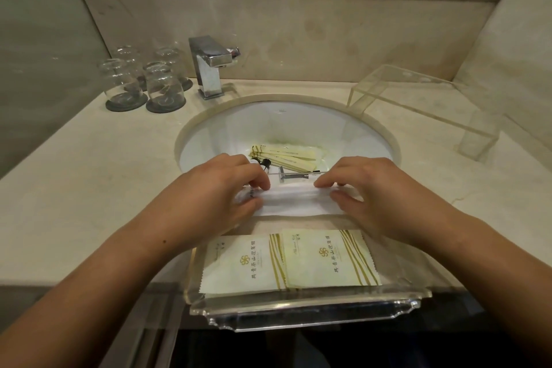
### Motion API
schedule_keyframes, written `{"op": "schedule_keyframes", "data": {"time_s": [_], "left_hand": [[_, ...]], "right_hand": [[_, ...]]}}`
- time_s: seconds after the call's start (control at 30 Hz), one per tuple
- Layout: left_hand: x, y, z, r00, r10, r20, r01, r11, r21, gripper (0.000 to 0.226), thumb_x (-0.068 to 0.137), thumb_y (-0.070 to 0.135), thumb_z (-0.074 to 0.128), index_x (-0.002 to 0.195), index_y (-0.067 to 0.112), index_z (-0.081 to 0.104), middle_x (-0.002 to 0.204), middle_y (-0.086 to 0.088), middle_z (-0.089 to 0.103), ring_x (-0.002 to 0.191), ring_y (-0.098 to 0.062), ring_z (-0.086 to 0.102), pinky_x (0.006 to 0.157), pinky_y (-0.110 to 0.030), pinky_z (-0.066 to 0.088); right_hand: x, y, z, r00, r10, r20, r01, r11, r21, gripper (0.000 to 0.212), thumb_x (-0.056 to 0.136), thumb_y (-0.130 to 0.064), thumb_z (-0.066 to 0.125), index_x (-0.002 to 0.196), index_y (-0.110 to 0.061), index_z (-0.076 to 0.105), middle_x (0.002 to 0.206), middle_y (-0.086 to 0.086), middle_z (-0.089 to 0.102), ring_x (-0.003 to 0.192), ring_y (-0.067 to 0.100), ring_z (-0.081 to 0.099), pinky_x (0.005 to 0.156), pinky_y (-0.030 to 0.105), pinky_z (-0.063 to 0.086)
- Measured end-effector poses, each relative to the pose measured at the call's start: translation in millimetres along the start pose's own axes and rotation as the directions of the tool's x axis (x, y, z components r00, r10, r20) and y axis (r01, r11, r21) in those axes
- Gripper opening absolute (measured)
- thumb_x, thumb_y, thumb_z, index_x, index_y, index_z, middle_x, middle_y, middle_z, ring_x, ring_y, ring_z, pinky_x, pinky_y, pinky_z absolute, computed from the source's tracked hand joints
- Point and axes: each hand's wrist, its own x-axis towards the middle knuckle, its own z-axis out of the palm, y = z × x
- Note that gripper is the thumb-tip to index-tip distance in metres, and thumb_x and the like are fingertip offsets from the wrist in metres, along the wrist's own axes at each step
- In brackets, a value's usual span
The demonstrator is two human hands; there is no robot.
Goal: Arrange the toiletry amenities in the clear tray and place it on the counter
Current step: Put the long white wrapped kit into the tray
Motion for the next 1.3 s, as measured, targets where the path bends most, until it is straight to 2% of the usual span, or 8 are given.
{"op": "schedule_keyframes", "data": {"time_s": [0.33,0.47,0.63,0.77,0.93,1.1,1.17,1.3], "left_hand": [[-3.1,-1.6,3.3,1.000,0.016,-0.004,-0.015,1.000,0.006,0.027,0.090,0.056,0.057,0.116,0.049,0.056,0.113,0.025,0.056,0.103,0.001,0.048,0.085,-0.024,0.049],[-0.3,-2.7,2.2,1.000,0.029,-0.010,-0.029,1.000,-0.008,0.031,0.089,0.059,0.054,0.118,0.049,0.056,0.114,0.027,0.055,0.105,0.003,0.049,0.088,-0.025,0.050],[14.6,-10.0,-11.2,0.996,0.056,-0.063,-0.063,0.992,-0.110,0.035,0.089,0.063,0.049,0.117,0.046,0.061,0.108,0.027,0.059,0.107,0.004,0.055,0.084,-0.018,0.046],[47.3,-32.7,-15.2,0.996,0.010,-0.093,-0.024,0.988,-0.152,0.027,0.091,0.057,0.051,0.110,0.043,0.065,0.102,0.024,0.064,0.101,0.004,0.058,0.079,-0.013,0.041],[92.9,-61.5,-4.5,0.998,-0.032,-0.056,0.022,0.985,-0.169,0.019,0.093,0.047,0.056,0.105,0.039,0.068,0.099,0.022,0.067,0.098,0.002,0.061,0.075,-0.014,0.040],[137.4,-84.5,20.8,0.999,-0.023,0.029,0.026,0.993,-0.112,0.014,0.095,0.041,0.063,0.107,0.038,0.068,0.099,0.022,0.067,0.096,0.004,0.060,0.072,-0.011,0.040],[156.1,-93.9,34.2,0.996,-0.023,0.081,0.029,0.997,-0.067,0.016,0.095,0.039,0.064,0.110,0.036,0.067,0.102,0.020,0.067,0.095,0.003,0.059,0.073,-0.010,0.040],[186.9,-117.9,60.4,0.979,-0.060,0.194,0.061,0.998,-0.002,0.026,0.093,0.034,0.068,0.118,0.034,0.064,0.112,0.016,0.065,0.101,-0.007,0.057,0.084,-0.025,0.047]], "right_hand": [[-2.5,1.3,0.9,0.999,-0.037,-0.007,0.038,0.999,0.030,0.031,0.094,-0.039,0.063,0.125,-0.038,0.068,0.120,-0.022,0.063,0.108,0.001,0.057,0.096,0.030,0.051],[2.5,1.0,-2.7,0.997,-0.063,-0.046,0.065,0.997,0.043,0.028,0.094,-0.040,0.064,0.121,-0.035,0.070,0.116,-0.021,0.065,0.104,-0.001,0.058,0.093,0.024,0.050],[23.8,10.2,-14.7,0.995,-0.048,-0.083,0.055,0.995,0.084,0.035,0.091,-0.049,0.058,0.121,-0.037,0.069,0.109,-0.021,0.065,0.098,-0.002,0.060,0.086,0.013,0.044],[57.5,33.7,-16.4,0.996,0.011,-0.084,0.001,0.989,0.150,0.027,0.092,-0.042,0.065,0.118,-0.036,0.071,0.107,-0.020,0.069,0.098,-0.002,0.062,0.082,0.010,0.045],[100.8,66.2,-4.6,0.997,0.073,0.036,-0.078,0.984,0.159,0.024,0.092,-0.038,0.068,0.116,-0.036,0.072,0.108,-0.022,0.070,0.098,-0.001,0.063,0.086,0.020,0.051],[143.1,96.7,24.4,0.984,0.075,0.161,-0.099,0.985,0.142,0.028,0.090,-0.039,0.070,0.117,-0.036,0.071,0.108,-0.020,0.068,0.099,0.002,0.064,0.080,0.016,0.048],[161.3,107.1,39.7,0.972,0.076,0.224,-0.105,0.987,0.120,0.031,0.089,-0.041,0.070,0.119,-0.035,0.069,0.108,-0.020,0.066,0.100,0.005,0.063,0.084,0.021,0.049],[189.4,128.9,74.5,0.929,0.116,0.352,-0.140,0.989,0.044,0.047,0.086,-0.048,0.071,0.130,-0.036,0.060,0.125,-0.012,0.063,0.111,0.011,0.059,0.095,0.029,0.048]]}}
